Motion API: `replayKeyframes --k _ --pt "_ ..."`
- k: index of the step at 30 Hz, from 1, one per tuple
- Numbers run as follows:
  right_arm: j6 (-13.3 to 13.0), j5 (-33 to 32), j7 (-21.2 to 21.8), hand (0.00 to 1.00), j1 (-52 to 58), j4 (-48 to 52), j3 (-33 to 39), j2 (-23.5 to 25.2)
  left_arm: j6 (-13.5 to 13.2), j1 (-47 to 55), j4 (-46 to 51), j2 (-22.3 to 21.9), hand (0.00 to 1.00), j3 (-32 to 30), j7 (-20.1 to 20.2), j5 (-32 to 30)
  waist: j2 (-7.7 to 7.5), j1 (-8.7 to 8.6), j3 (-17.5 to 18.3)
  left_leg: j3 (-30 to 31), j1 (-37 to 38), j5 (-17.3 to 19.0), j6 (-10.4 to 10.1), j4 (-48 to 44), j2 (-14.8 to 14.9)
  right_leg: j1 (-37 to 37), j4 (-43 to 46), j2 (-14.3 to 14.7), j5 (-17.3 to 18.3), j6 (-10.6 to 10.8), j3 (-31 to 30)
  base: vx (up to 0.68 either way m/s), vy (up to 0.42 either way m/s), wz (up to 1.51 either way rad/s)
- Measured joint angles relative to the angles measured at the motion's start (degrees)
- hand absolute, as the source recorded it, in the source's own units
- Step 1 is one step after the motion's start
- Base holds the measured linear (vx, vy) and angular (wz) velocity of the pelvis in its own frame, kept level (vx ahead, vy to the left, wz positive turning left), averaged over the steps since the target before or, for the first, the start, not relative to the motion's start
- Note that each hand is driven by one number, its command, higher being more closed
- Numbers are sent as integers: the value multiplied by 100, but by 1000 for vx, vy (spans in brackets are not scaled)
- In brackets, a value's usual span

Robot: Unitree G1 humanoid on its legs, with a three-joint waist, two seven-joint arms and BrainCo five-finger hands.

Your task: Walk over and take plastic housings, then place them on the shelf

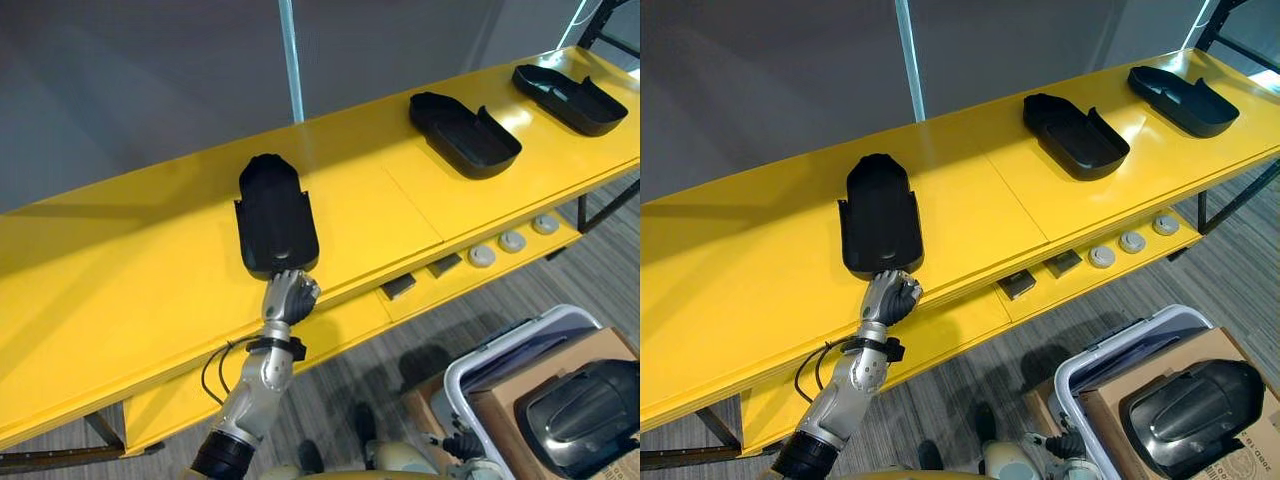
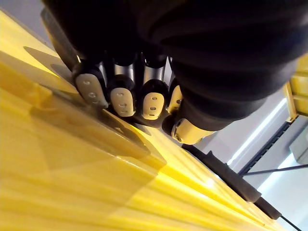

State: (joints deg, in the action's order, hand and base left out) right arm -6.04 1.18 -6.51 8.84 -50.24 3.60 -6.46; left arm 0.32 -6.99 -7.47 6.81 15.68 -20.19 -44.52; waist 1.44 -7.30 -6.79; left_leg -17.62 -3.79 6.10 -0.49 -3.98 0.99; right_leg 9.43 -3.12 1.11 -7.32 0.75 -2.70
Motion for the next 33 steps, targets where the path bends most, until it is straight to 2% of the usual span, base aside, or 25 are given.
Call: replayKeyframes --k 6,12,22,25,30,33 --pt "1 -3 1 0 -4 0 12 20 93 -330 -178 -52 100 -66 -45 93 -4 -10 -14 -41 -22 4 8 3 0 45 -2 10 -18 -23 -40 17 5 -3" --pt "1 -5 0 0 -79 8 56 43 165 -578 -322 -74 100 -279 -121 131 -27 -122 -86 -78 -19 20 36 -6 0 52 0 10 -26 -17 -71 -1 2 -1" --pt "-4 -8 -4 0 -82 10 97 46 181 -670 -303 -107 100 -263 -122 234 -28 -123 -127 -113 -24 68 0 -8 8 62 3 18 -27 -9 -105 -1 0 -1" --pt "-16 -13 -9 0 -81 12 105 50 156 -640 317 -102 100 -95 -115 306 -31 -108 -253 -82 -32 84 3 -12 1 64 19 9 -24 -4 -91 -2 2 3" --pt "-15 -12 -94 0 -50 3 120 50 -203 -505 1558 -108 100 7 -118 526 7 -88 -296 14 67 60 39 -22 -2 -52 22 9 -15 2 -33 4 3 7" --pt "-13 -10 -98 0 1 -10 118 39 -406 -474 2289 -104 100 -141 -189 789 17 37 -303 99 192 60 41 -4 -8 -203 19 3 15 -2 23 14 17 15"
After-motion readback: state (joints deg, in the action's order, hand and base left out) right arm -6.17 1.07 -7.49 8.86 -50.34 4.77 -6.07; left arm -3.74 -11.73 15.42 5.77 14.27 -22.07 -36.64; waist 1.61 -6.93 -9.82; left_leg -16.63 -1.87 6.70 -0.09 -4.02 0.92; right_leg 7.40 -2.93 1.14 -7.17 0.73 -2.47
